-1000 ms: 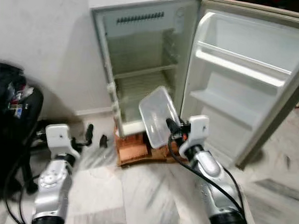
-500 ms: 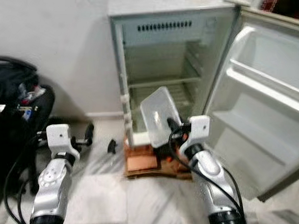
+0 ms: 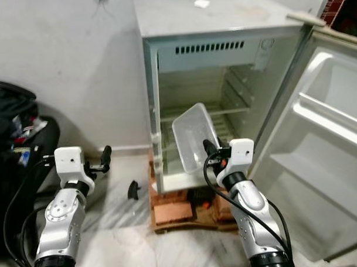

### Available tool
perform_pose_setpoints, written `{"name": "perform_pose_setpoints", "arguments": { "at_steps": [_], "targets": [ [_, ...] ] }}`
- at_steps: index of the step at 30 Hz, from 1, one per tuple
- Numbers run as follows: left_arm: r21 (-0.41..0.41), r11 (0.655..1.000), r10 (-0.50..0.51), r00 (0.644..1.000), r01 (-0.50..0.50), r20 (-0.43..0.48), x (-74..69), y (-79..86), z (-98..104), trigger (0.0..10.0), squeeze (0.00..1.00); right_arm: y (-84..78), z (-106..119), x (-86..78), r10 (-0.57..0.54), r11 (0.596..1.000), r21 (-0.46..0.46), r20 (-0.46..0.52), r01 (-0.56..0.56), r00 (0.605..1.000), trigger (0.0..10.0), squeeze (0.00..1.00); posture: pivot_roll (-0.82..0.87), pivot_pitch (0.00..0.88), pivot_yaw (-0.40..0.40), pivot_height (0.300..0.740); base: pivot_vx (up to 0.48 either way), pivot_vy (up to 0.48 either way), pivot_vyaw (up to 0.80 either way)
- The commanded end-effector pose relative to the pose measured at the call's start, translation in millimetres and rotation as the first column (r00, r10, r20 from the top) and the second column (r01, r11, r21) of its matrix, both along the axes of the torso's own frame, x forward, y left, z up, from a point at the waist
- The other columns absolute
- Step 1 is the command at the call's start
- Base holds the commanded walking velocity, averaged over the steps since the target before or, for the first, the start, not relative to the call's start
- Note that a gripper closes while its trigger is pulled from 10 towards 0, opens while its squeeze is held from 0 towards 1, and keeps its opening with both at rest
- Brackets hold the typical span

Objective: Restocking fridge

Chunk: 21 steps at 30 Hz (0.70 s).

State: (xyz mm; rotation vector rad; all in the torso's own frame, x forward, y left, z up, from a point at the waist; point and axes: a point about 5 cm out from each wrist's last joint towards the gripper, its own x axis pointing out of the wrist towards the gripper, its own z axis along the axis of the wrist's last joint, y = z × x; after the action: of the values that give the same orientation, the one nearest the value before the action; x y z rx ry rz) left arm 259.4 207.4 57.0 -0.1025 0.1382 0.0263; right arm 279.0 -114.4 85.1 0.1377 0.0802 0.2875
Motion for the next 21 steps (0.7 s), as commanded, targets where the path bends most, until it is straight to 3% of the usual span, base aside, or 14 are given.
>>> {"name": "perform_pose_setpoints", "arguments": {
  "at_steps": [1,6,18,21],
  "targets": [
    [-0.009,1.0,-0.022,1.0,0.022,0.008,2.4,-9.1,1.9,10.0,0.0,-10.3,3.9,2.8,-0.026,0.999,-0.018,0.018,0.027,0.999,10.0,0.0,-0.05,0.0,0.025,0.74,0.371,0.289,0.0],
    [-0.007,1.0,-0.023,1.0,0.023,0.002,2.2,-10.8,1.1,10.0,0.0,-14.7,6.0,4.9,-0.063,0.998,-0.021,0.03,0.064,0.998,10.0,0.0,-0.05,0.0,0.022,0.74,0.365,0.154,0.0],
    [0.018,1.0,-0.023,1.0,0.023,-0.01,0.2,-8.1,0.7,10.0,0.0,-11.7,9.3,6.4,-0.026,1.0,-0.011,0.046,0.026,0.999,10.0,0.0,-0.05,0.007,0.014,0.74,0.0,0.0,0.0],
    [0.028,1.0,-0.013,1.0,0.014,-0.016,-2.3,-2.3,0.3,10.0,0.0,-9.5,8.3,7.9,-0.016,0.999,-0.039,0.049,0.018,0.999,10.0,0.0,-0.04,0.011,0.013,0.74,0.0,0.0,0.72]
  ]
}}
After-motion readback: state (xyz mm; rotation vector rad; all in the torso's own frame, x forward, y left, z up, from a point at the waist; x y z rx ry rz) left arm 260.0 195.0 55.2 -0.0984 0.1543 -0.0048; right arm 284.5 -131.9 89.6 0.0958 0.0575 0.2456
